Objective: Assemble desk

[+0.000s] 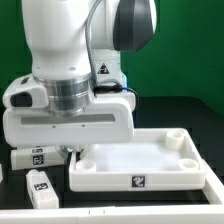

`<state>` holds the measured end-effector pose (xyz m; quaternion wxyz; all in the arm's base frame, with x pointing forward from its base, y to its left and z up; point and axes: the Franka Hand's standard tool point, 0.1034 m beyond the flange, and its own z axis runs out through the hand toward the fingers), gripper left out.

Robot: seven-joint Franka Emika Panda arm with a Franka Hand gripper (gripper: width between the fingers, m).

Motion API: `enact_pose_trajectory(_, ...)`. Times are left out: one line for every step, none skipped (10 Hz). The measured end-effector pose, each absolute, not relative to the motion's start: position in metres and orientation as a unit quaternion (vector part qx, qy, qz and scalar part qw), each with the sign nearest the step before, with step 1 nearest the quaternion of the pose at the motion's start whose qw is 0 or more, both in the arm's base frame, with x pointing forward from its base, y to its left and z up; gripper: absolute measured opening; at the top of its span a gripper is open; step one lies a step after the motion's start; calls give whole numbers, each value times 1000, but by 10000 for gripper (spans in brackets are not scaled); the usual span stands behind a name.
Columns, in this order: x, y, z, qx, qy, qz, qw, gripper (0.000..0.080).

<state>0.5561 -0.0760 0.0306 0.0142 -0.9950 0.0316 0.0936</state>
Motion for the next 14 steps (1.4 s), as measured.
enact_pose_trajectory(563, -71, 19, -995, 29, 91, 10, 52)
enact_pose_trajectory(568, -68, 13, -996, 23, 88, 0, 52)
enact_pose_trajectory(570, -68, 10, -996, 24, 89, -9, 52)
enact_pose_trajectory(575, -68, 9, -996, 20, 87, -15, 52)
enact_pose_trajectory(579, -69, 9, -996, 18, 84, -18, 52)
enact_pose_trajectory(581, -69, 9, -996, 16, 83, -20, 54)
enact_pose_trajectory(581, -70, 9, -996, 17, 82, -19, 54)
enact_pose_trajectory(582, -70, 9, -996, 17, 82, -19, 54)
enact_pose_trajectory(582, -70, 9, -996, 17, 82, -19, 54)
enact_pose_trajectory(582, -70, 10, -996, 17, 82, -19, 54)
enact_pose_trajectory(584, -70, 11, -996, 14, 81, -21, 54)
enact_pose_trajectory(587, -70, 10, -997, 15, 79, -22, 54)
enact_pose_trajectory(592, -70, 8, -997, 15, 76, -22, 54)
enact_pose_trajectory(594, -70, 9, -997, 14, 75, -23, 54)
